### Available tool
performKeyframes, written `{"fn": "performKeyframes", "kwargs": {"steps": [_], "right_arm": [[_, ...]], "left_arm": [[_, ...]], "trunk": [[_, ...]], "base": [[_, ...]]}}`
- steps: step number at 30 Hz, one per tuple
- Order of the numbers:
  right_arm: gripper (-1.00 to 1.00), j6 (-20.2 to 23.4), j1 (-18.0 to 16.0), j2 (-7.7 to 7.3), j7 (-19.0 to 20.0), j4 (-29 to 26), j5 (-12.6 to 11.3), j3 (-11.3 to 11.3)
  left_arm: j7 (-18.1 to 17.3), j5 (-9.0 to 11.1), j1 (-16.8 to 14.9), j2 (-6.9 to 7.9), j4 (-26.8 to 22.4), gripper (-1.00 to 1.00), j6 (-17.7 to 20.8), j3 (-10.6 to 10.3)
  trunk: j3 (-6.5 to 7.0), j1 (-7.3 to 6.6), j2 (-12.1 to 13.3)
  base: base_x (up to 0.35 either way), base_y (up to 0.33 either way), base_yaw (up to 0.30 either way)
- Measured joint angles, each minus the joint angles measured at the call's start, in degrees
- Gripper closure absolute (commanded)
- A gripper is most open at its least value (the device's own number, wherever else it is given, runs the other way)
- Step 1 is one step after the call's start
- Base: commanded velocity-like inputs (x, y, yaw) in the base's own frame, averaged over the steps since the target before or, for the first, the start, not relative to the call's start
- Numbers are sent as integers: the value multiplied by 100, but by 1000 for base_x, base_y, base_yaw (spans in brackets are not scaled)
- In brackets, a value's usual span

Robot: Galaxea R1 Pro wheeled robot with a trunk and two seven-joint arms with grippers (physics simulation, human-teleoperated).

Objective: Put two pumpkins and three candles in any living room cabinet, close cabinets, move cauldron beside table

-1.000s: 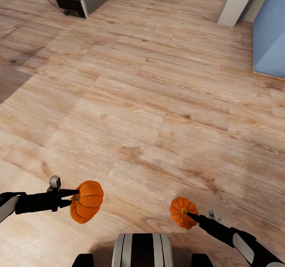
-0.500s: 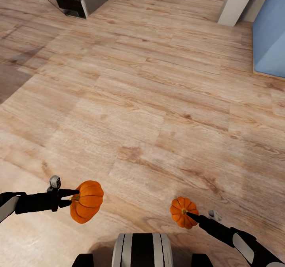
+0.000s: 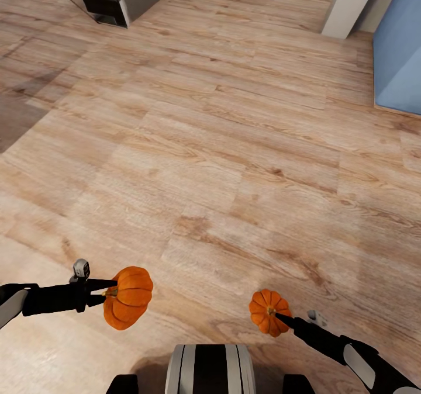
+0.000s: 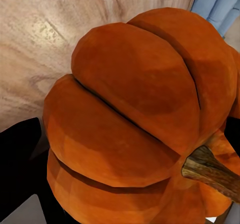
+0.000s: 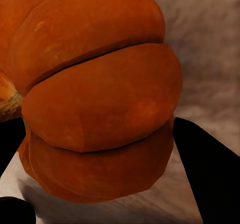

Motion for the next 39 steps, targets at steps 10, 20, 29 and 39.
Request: {"fn": "performKeyframes", "kwargs": {"steps": [10, 20, 29, 39], "right_arm": [[100, -4, 0, -4, 2, -1, -4, 0], [100, -42, 1, -3, 5, -1, -5, 22], [100, -45, 1, -4, 6, -1, -5, 24], [100, -76, -1, -4, 2, 1, -10, -4]], "left_arm": [[-1, -1, 0, 0, 0, 100, 1, 1], [0, -1, 0, 0, 0, 100, 1, 5], [-1, 1, 0, 0, 0, 100, 1, 7], [-5, 6, -1, 0, -2, 100, 7, 1]], "trunk": [[0, 0, 0], [0, 0, 0], [0, 0, 0], [177, -21, 11]], "base": [[0, 0, 0], [0, 0, 0], [0, 0, 0], [0, 0, 0]]}}
